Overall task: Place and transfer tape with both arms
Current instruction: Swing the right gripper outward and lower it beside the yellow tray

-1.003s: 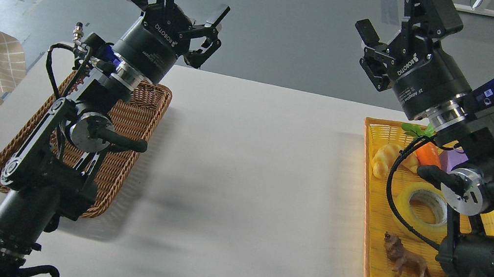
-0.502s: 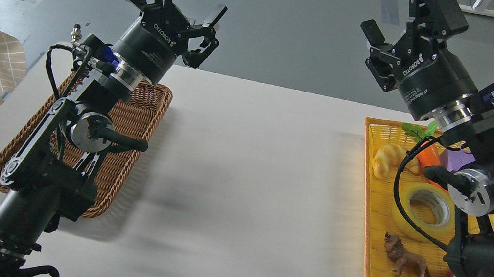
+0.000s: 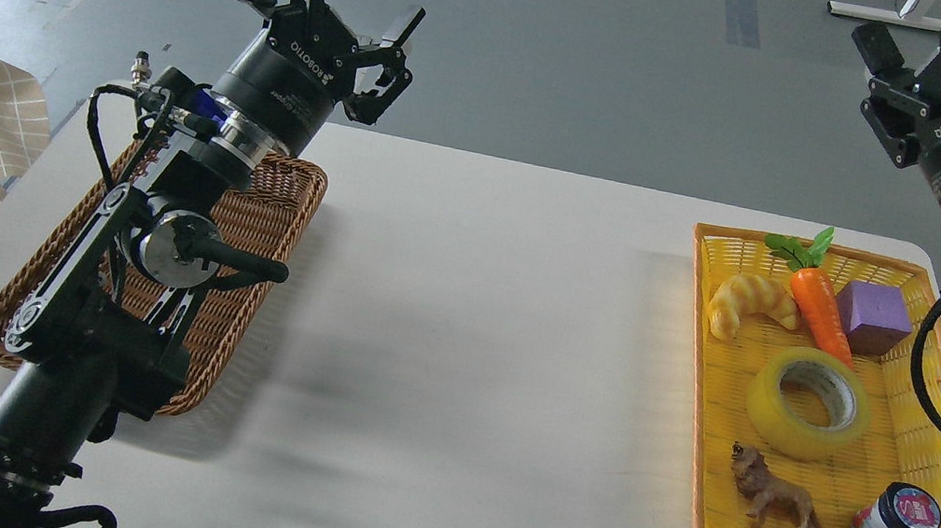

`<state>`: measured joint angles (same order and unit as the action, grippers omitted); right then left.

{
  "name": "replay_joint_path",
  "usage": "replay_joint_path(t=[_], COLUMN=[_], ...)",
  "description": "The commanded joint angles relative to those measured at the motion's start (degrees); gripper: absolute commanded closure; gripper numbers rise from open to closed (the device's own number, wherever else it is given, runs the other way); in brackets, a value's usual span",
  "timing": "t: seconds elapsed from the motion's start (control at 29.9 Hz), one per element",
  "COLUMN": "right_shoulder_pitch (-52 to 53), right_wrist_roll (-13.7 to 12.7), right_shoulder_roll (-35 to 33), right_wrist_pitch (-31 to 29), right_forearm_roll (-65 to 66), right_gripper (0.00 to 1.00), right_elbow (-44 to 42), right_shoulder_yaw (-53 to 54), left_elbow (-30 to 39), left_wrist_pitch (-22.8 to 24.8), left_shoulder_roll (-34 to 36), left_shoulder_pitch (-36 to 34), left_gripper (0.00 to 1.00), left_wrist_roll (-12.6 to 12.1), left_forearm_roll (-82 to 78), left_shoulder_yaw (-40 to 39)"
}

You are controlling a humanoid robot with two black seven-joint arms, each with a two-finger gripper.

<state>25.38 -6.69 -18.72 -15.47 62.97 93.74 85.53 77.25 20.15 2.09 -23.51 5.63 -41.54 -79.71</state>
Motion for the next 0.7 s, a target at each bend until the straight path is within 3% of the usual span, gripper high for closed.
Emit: replay_joint_path(t=[0.0, 0.27, 0.5, 0.67], right_shoulder_pitch=[-0.33, -3.23, -7.62, -9.03], right_wrist_roll=[-0.07, 0.01, 0.01, 0.54], right_shoulder_roll=[-6.92, -14.67, -21.44, -23.12], right_wrist_pitch=[-0.26, -1.58, -1.67, -1.93], right_forearm_roll=[0.31, 2.68, 12.78, 12.79], right_gripper=[0.00, 0.00, 0.00, 0.00], right_elbow=[0.04, 0.04, 1.09, 1.44], right_shoulder_yaw=[-1.06, -2.64, -2.65, -2.21], left_elbow=[0.00, -0.17, -1.58, -1.58], left_wrist_pitch=[0.51, 0.33, 0.33, 0.33], left_shoulder_roll=[0.28, -0.07, -0.16, -0.42], left_shoulder_pitch=[0.22, 0.22, 0.22, 0.40], left_gripper=[0.02, 0.02, 0.02, 0.02], left_wrist_roll=[0.00, 0.09, 0.09, 0.09], left_forearm_roll=[0.15, 1.47, 1.55, 1.47], left_shoulder_yaw=[0.00, 0.08, 0.08, 0.17])
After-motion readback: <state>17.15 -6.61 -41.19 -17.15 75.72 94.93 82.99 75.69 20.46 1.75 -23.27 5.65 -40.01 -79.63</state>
